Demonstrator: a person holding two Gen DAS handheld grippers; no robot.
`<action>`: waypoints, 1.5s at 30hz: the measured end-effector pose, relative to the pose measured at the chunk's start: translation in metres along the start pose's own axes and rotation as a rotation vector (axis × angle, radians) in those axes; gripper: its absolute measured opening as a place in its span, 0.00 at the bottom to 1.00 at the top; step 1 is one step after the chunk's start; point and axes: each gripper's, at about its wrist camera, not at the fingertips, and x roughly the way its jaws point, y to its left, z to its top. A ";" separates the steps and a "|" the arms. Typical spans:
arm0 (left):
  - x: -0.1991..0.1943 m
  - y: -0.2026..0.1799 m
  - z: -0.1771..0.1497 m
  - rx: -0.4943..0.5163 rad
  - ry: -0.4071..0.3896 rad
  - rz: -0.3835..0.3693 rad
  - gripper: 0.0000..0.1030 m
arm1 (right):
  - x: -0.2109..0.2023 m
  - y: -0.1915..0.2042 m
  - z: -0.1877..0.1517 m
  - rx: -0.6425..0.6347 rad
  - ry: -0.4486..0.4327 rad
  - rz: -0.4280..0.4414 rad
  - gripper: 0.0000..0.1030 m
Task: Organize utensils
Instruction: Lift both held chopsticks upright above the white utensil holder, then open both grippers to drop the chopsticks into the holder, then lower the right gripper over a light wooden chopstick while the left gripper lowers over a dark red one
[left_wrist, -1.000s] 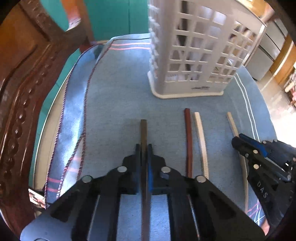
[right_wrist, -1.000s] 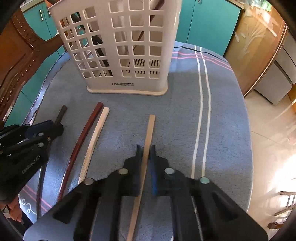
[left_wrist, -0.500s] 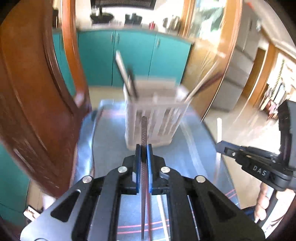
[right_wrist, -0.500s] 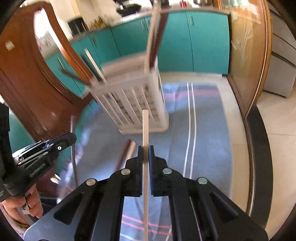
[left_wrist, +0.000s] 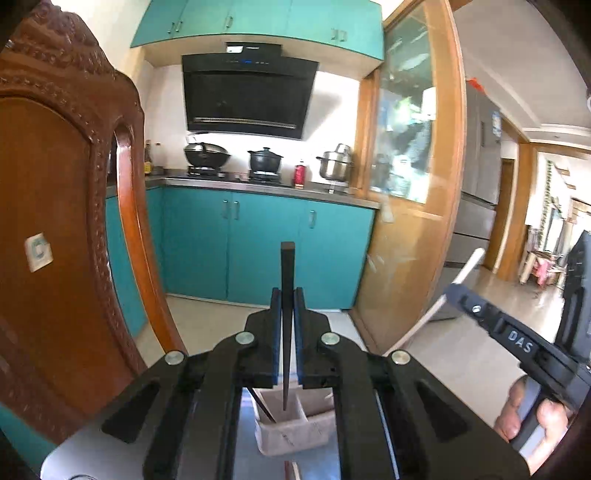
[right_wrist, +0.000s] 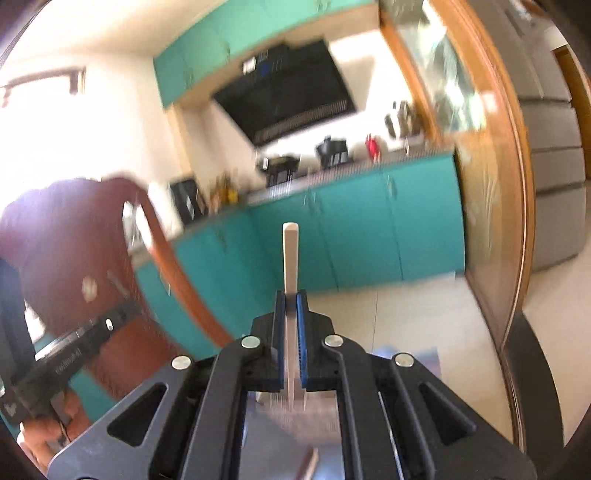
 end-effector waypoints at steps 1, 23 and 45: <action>0.017 0.003 -0.004 -0.001 0.010 0.017 0.07 | 0.007 0.002 0.004 -0.017 -0.027 -0.033 0.06; 0.005 0.034 -0.100 0.042 0.102 0.014 0.30 | -0.002 -0.012 -0.093 -0.150 -0.056 -0.114 0.46; 0.049 0.046 -0.204 0.062 0.444 0.125 0.37 | 0.143 -0.026 -0.297 -0.152 0.877 -0.191 0.07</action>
